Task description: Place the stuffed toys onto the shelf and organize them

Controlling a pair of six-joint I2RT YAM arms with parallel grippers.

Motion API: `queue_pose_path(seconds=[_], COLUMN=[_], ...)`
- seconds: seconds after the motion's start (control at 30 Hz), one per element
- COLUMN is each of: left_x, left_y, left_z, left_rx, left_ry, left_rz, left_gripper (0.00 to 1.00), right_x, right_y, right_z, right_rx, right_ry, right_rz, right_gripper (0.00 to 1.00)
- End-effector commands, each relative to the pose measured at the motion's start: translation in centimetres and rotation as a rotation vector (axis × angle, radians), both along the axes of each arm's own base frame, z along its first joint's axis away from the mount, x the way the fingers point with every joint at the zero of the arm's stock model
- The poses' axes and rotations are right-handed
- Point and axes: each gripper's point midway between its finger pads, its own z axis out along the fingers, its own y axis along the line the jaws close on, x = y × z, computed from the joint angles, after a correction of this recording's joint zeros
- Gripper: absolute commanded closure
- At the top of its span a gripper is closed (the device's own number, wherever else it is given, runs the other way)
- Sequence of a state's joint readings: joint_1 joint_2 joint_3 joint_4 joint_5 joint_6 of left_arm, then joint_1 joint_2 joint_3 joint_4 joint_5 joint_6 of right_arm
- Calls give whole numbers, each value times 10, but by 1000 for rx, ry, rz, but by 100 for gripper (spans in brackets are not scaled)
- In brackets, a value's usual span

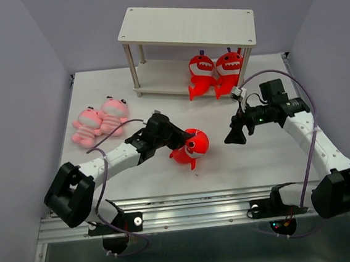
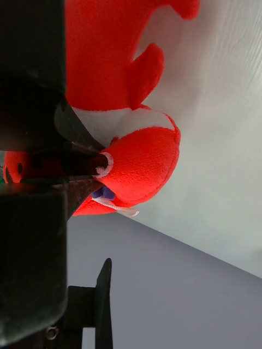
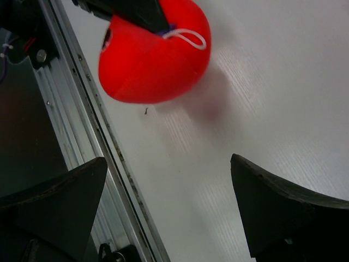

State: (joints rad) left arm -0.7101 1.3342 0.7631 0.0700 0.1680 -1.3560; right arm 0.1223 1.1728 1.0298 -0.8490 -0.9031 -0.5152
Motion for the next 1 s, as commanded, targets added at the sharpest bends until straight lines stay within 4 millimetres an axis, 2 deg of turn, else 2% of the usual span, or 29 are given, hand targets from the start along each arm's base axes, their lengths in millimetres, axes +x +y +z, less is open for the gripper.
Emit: queue_pose_path(seconds=[0.0, 0.03, 0.1, 0.13, 0.17, 0.23, 0.27, 0.37, 0.47, 0.63, 0.73, 0.83, 0.87, 0.9, 0.93, 0.97], left_x=[33, 34, 41, 39, 43, 48, 49, 49, 46, 40, 35, 32, 31, 31, 29, 27], left_y=[-45, -57, -67, -76, -77, -85, -87, -99, -109, -122, -124, -119, -118, -118, -115, -112], left_z=[42, 52, 49, 57, 56, 60, 61, 65, 67, 74, 80, 83, 83, 96, 93, 102], left_rx=[-143, -159, -157, -169, -163, -170, -175, -193, -204, -226, -239, -244, -248, -287, -292, -320], left_ry=[-58, -64, -47, -47, -45, -44, -40, -29, -24, -23, -30, -37, -40, -63, -67, -83], left_rz=[98, 90, 120, 113, 139, 173, 182, 192, 191, 166, 158, 161, 161, 158, 158, 156], left_gripper=[100, 100, 100, 100, 100, 100, 100, 100, 100, 100, 100, 100, 100, 100, 100, 100], right_x=[3, 4, 8, 9, 9, 16, 13, 22, 43, 58, 64, 59, 57, 52, 48, 47], right_y=[21, 25, 32, 35, 43, 45, 53, 52, 31, 25, 26, 32, 34, 39, 41, 42], right_z=[24, 21, 25, 23, 23, 19, 18, 7, -9, -17, -21, -26, -28, -25, -25, -22], right_rx=[24, 29, 23, 7, -7, -47, -55, -143, -271, -301, -304, -293, -292, -268, -263, -258], right_ry=[90, 140, 150, 159, 146, 113, 114, 27, -37, -80, -95, -72, -66, -58, -51, -71], right_rz=[22, 18, 16, 8, 14, -36, -39, -119, -241, -292, -300, -251, -228, -190, -164, -138], right_gripper=[0, 0, 0, 0, 0, 0, 0, 0, 1, 10, 20, 48, 63, 70, 80, 86])
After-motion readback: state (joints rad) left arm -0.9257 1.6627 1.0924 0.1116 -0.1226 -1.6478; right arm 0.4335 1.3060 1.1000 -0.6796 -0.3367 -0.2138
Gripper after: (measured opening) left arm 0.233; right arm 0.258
